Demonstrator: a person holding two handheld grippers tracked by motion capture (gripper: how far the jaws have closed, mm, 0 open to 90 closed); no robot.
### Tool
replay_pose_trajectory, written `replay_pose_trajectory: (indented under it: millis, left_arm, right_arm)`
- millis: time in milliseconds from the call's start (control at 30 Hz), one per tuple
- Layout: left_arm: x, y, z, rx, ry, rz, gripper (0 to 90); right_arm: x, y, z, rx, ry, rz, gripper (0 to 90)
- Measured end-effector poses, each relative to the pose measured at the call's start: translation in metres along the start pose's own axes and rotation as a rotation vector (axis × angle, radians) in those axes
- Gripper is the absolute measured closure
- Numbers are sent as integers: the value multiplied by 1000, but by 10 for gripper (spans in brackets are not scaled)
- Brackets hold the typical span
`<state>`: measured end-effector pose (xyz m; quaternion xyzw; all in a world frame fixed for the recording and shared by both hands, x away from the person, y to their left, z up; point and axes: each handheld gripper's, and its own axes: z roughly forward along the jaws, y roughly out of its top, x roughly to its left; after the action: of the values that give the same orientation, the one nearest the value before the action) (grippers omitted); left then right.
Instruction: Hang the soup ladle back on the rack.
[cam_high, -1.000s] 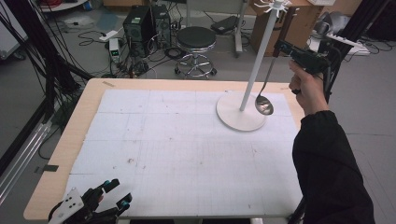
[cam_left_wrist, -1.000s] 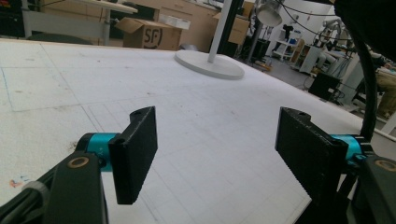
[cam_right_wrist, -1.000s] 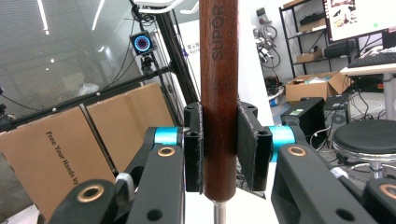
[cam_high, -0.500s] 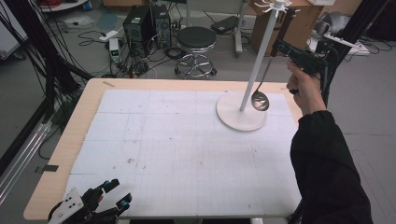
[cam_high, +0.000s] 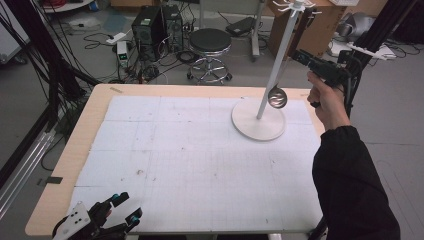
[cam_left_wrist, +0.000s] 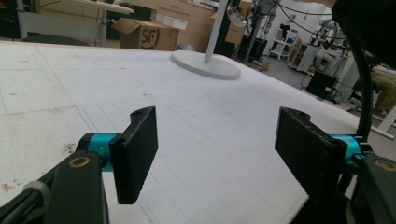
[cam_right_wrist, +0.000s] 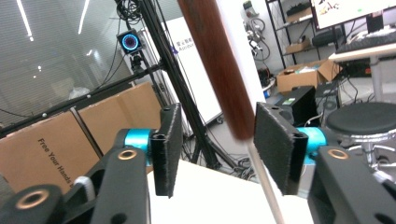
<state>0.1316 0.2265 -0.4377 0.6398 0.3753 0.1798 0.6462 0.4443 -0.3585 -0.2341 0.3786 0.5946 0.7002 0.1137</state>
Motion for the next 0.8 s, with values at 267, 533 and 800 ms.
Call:
replay_pose_trajectory:
  millis: [267,533,800]
  left_arm:
    - [-1,1,6,9,-12,10,303]
    - [8,9,32,58,-43,-13,252]
    - [17,21,49,29,-39,-20,242]
  right_arm:
    - [7,-35,-18,46,9,30,266]
    - [32,-93,-34,94,55,19,153]
    - [54,-129,-37,145,78,19,152]
